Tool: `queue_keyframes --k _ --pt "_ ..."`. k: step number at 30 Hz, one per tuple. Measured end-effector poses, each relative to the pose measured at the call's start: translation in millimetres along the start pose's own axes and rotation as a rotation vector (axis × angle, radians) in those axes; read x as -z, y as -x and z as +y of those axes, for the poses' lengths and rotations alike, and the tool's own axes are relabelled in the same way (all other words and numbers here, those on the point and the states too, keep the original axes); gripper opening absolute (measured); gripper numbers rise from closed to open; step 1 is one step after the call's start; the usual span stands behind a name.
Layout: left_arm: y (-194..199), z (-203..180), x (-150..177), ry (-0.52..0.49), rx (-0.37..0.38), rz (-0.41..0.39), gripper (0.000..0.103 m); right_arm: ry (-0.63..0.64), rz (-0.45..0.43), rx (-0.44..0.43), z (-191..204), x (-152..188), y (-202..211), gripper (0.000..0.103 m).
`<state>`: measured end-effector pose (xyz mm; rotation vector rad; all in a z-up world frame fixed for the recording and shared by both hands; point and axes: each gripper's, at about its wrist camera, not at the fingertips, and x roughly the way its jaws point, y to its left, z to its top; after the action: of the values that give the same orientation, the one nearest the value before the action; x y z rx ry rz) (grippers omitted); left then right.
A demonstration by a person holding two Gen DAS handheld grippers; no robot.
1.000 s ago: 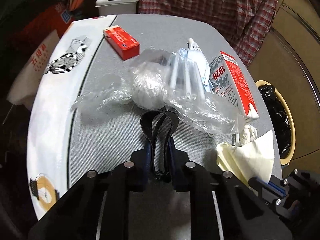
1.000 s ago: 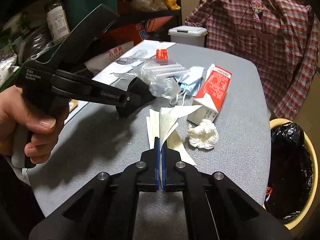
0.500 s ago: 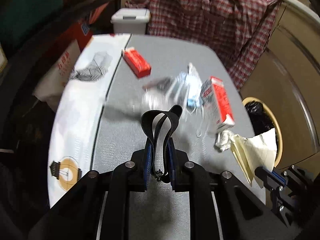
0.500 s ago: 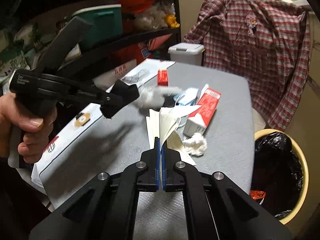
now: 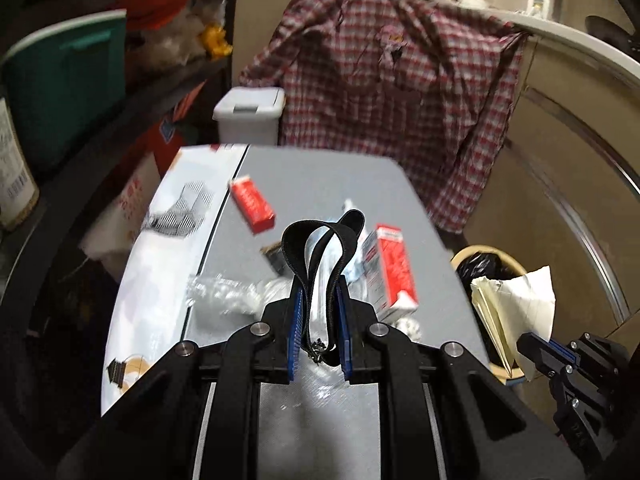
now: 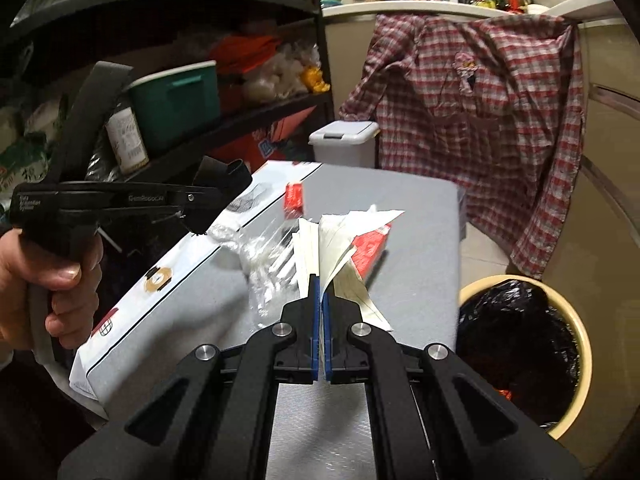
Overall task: Collect trash
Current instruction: 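Carry the strap and tissue over the yellow bin with both tools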
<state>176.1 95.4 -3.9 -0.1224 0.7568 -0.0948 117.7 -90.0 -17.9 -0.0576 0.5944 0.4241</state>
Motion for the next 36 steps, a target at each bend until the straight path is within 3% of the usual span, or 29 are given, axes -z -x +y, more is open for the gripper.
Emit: queue_keyframes --k 11,22,36 --pt "4.5 -47.9 -10.3 -0.016 0.047 -0.087 0.015 -0.058 -0.080 0.118 -51.4 -14.7 27.5 0.002" --pt "-13.5 -123.8 -10.8 -0.077 0.149 -0.093 0.015 -0.130 -0.159 0.297 -122.5 -26.8 66.3 0.002" --pt "-35.9 -203.3 0.1 -0.185 0.242 -0.078 0.015 -0.194 -0.156 0.380 -166.5 -17.4 83.5 0.002"
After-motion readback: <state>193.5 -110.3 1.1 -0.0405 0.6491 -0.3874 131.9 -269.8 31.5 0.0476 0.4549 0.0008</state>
